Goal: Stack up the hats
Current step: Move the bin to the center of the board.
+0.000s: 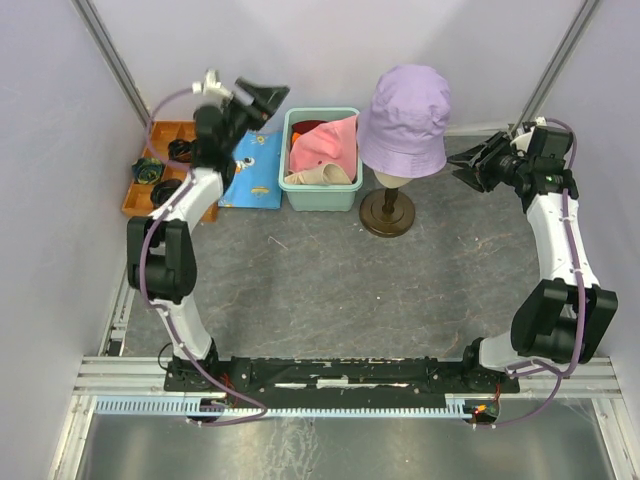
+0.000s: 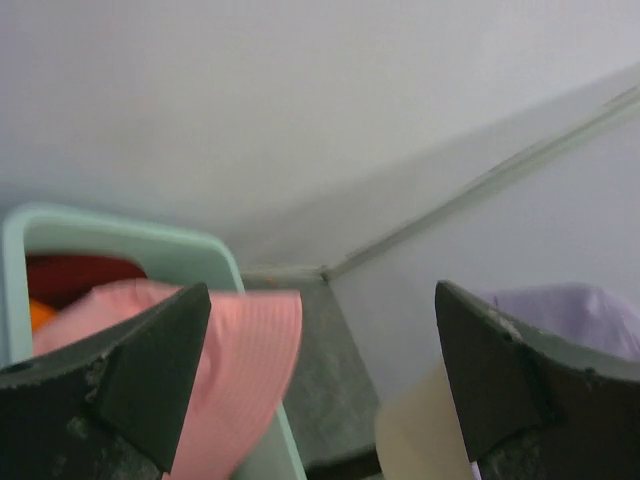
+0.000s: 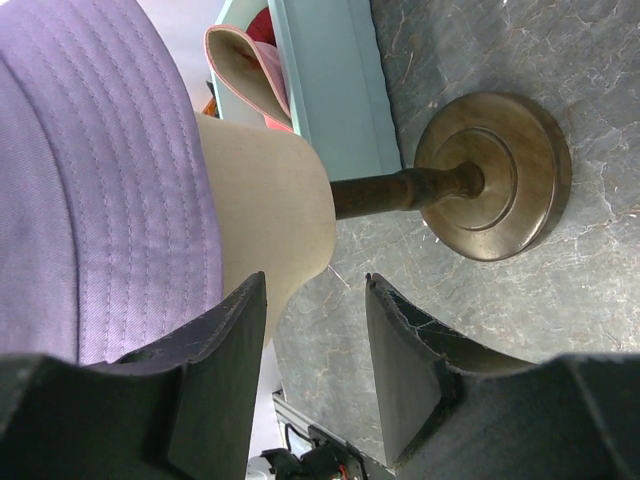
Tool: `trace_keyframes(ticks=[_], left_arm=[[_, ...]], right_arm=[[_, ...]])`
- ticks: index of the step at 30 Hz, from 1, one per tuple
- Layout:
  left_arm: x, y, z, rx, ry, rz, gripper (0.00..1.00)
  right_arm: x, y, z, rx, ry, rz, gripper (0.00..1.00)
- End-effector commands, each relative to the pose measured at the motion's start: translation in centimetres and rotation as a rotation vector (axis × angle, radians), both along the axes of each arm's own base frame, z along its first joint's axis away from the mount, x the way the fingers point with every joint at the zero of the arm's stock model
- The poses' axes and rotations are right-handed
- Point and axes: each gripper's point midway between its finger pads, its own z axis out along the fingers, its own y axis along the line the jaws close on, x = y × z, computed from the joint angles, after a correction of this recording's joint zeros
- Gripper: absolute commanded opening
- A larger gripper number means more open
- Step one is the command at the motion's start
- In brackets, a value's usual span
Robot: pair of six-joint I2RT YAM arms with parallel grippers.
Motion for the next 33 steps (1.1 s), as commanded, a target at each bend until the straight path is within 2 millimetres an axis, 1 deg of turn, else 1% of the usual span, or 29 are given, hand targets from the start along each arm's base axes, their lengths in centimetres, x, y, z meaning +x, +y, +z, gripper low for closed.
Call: trace_keyframes(ticks=[1,2,3,4,5,7,9,10,11,14,16,18,19,20,23,26,30,31,33], left_arm=[[1.9,-1.7,2.1,0.429,0.190,0.073,0.99],[3.0,-1.1,0.4,0.473,0.299,0.099,0.99],[3.7,-0.6,-0.3,0.497,0.379,0.112,0.99],[4.3,-0.8,-1.6,0.512,0.437,0.082,0.99],[4.3,-1.0,-3.6,0.522,0.514,0.047,0.99],[4.4,-1.6,-5.3,0.515,0.568,0.016,0.99],[4.4,-1.8,-8.1,0.538,0.622,0.017,0.98],[4.1,-2.3,-10.1,0.560,0.647,0.004,0.98],[3.9,-2.4,-11.0,0.572,0.657,0.012,0.97],[3.9,-1.8,-12.7,0.608,0.681,0.073,0.97],[4.3,-2.1,-13.6,0.616,0.690,0.068,0.97],[4.6,-2.6,-14.5,0.632,0.698,0.062,0.96],[4.6,-2.8,-14.3,0.638,0.690,0.063,0.96],[4.8,-3.3,-15.6,0.652,0.704,0.055,0.97],[4.8,-4.6,-17.0,0.667,0.707,0.033,0.96],[4.7,-5.9,-17.6,0.674,0.698,0.007,0.96],[4.4,-6.6,-17.7,0.710,0.684,0.026,0.94],[4.4,-6.4,-17.8,0.725,0.689,0.050,0.89],[4.3,-5.3,-18.1,0.749,0.717,0.101,0.67]], right_arm=[[-0.4,-0.2,3.3,-0.051,-0.098,-0.004,0.52],[-0.5,-0.2,3.2,-0.049,-0.095,-0.003,0.52],[-0.5,-0.1,3.1,-0.049,-0.095,-0.003,0.52],[-0.5,-0.2,3.0,-0.046,-0.094,-0.005,0.52],[-0.5,-0.1,3.0,-0.043,-0.096,-0.004,0.52],[-0.6,-0.1,2.9,-0.043,-0.093,-0.003,0.51],[-0.6,0.0,2.9,-0.044,-0.093,-0.001,0.51],[-0.7,-0.1,2.9,-0.044,-0.092,0.000,0.51],[-0.8,0.0,2.8,-0.046,-0.091,0.002,0.51],[-0.9,0.1,2.4,-0.046,-0.081,0.007,0.51],[-1.0,0.1,2.0,-0.043,-0.076,0.008,0.51],[-1.1,0.1,1.7,-0.041,-0.072,0.010,0.51],[-1.2,0.2,1.6,-0.040,-0.071,0.012,0.51],[-1.2,0.2,1.5,-0.042,-0.070,0.013,0.51],[-1.4,0.2,1.2,-0.043,-0.063,0.014,0.51],[-1.6,0.2,0.9,-0.048,-0.057,0.017,0.51],[-1.8,0.1,0.3,-0.052,-0.045,0.014,0.51],[-1.8,0.1,0.2,-0.054,-0.042,0.013,0.51],[-1.7,0.0,-0.1,-0.053,-0.037,0.011,0.51]])
